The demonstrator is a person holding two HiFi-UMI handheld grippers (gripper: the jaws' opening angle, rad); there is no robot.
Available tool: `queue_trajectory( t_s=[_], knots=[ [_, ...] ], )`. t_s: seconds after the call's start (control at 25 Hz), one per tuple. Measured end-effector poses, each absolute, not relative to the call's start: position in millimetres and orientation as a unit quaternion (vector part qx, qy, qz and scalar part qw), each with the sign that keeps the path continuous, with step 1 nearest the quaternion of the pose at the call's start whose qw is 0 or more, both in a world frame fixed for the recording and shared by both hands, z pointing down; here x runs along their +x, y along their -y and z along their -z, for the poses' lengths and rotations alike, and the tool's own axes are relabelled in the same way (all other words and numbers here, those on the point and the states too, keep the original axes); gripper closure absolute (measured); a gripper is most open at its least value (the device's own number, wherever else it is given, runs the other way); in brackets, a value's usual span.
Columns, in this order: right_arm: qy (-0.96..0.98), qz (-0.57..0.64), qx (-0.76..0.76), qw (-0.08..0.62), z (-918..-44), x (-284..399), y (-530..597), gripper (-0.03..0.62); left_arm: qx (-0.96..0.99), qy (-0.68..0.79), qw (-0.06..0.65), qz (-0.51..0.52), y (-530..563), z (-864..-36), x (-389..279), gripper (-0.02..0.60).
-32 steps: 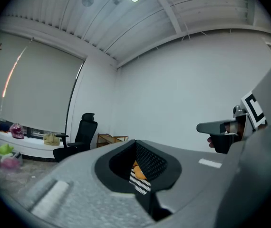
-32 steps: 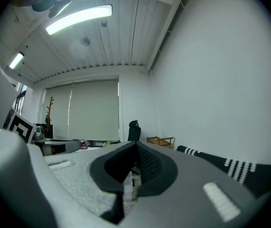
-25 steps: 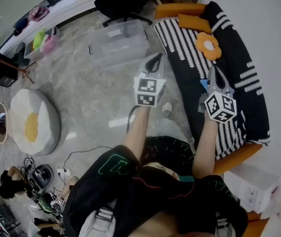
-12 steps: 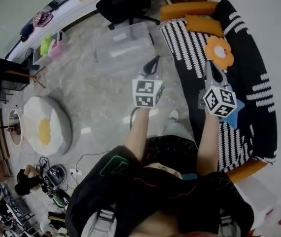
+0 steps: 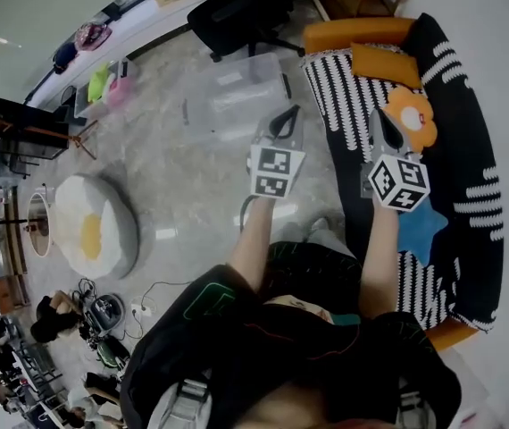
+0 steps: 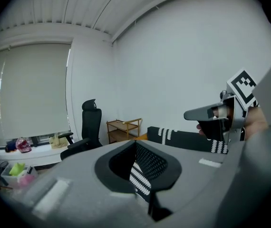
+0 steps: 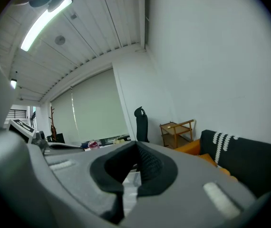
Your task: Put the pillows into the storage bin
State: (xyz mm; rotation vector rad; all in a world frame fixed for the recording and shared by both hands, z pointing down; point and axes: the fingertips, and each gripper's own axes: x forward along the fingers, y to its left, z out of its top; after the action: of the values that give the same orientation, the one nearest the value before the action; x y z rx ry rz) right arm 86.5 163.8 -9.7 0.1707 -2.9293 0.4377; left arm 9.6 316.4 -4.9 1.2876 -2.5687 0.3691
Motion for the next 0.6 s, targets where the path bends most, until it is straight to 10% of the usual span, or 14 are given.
queue_trajectory(
  t_s=[0.6],
  knots=[
    [0.980, -0.117, 0.112, 0.118, -3.8, 10.3, -95.9, 0.591, 0.502, 0.847, 0.140, -0.110, -222.7, -27.1, -78.6, 0.574]
  ],
)
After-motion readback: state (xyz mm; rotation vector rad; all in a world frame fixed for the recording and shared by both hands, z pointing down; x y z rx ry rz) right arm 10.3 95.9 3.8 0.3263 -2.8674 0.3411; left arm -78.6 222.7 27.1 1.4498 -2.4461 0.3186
